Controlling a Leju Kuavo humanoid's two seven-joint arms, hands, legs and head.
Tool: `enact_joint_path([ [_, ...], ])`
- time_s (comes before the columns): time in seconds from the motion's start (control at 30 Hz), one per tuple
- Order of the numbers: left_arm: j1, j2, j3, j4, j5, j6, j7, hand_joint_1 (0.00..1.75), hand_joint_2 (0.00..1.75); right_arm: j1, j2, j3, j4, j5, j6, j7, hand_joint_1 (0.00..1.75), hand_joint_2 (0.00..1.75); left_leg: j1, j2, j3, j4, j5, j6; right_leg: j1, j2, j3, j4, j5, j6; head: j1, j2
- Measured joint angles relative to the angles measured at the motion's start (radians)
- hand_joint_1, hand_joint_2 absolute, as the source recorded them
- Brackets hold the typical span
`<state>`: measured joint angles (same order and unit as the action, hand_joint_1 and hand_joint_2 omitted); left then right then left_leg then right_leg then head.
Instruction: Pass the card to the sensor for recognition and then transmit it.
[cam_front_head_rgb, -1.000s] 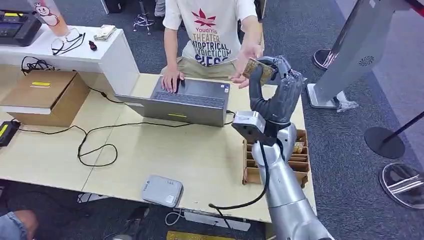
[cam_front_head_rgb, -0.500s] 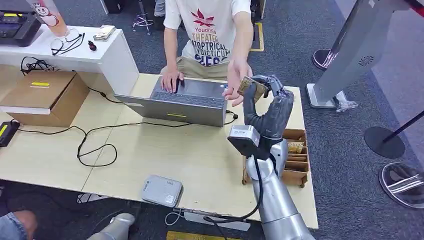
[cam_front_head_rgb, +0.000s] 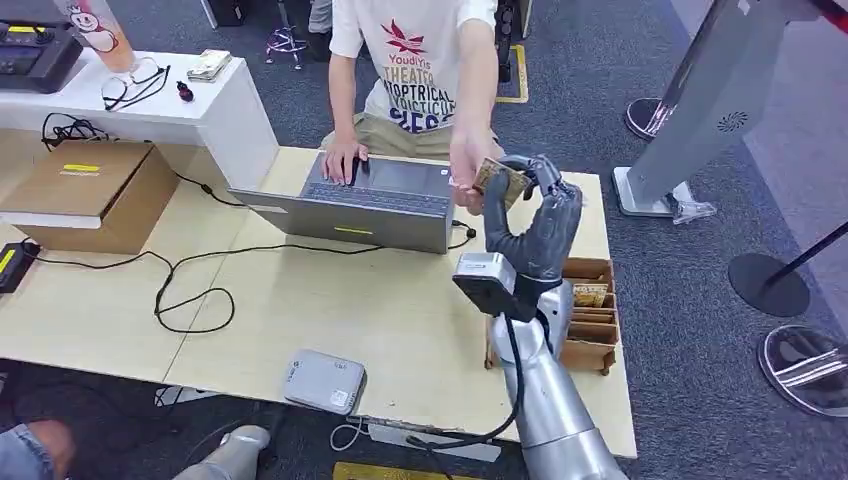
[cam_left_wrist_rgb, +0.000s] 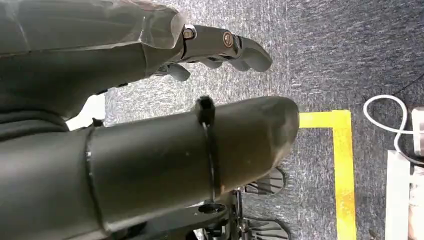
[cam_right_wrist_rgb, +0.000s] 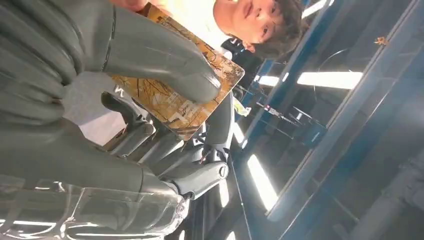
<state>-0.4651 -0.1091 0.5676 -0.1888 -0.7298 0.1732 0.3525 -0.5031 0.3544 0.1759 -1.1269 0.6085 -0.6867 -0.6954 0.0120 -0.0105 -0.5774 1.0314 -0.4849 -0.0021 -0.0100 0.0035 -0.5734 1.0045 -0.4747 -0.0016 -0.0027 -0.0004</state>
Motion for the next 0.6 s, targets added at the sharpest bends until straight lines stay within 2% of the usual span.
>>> enact_joint_path([
  [0.5,0.0,0.002,0.0,0.0,-0.005,0.0,0.002,0.0,0.0,0.0,0.001,-0.001,0.003,0.005,0.0,0.0,1.75,1.75,0.0,0.0,0.0,0.0,0.0,0.0,0.0,0.0,0.0,0.0,0.0,0.0,0.0,0.0],
  [0.53,0.0,0.002,0.0,0.0,-0.006,0.0,0.002,0.0,0.0,0.0,0.001,-0.001,0.003,0.006,0.0,0.0,0.1,1.75,0.0,0.0,0.0,0.0,0.0,0.0,0.0,0.0,0.0,0.0,0.0,0.0,0.0,0.0],
  [0.57,0.0,0.002,0.0,0.0,-0.006,0.001,0.002,0.0,0.0,0.0,0.001,-0.002,0.003,0.01,0.0,0.0,0.0,1.75,0.0,0.0,0.0,0.0,0.0,0.0,0.0,0.0,0.0,0.0,0.0,0.0,0.0,0.0],
  [0.6,-0.001,0.001,0.0,0.0,-0.008,0.002,0.002,0.0,0.0,0.0,0.001,-0.002,0.004,0.018,0.0,0.0,0.0,1.75,0.0,0.0,0.0,0.0,0.0,0.0,0.0,0.0,0.0,0.0,0.0,0.0,0.0,0.0],
])
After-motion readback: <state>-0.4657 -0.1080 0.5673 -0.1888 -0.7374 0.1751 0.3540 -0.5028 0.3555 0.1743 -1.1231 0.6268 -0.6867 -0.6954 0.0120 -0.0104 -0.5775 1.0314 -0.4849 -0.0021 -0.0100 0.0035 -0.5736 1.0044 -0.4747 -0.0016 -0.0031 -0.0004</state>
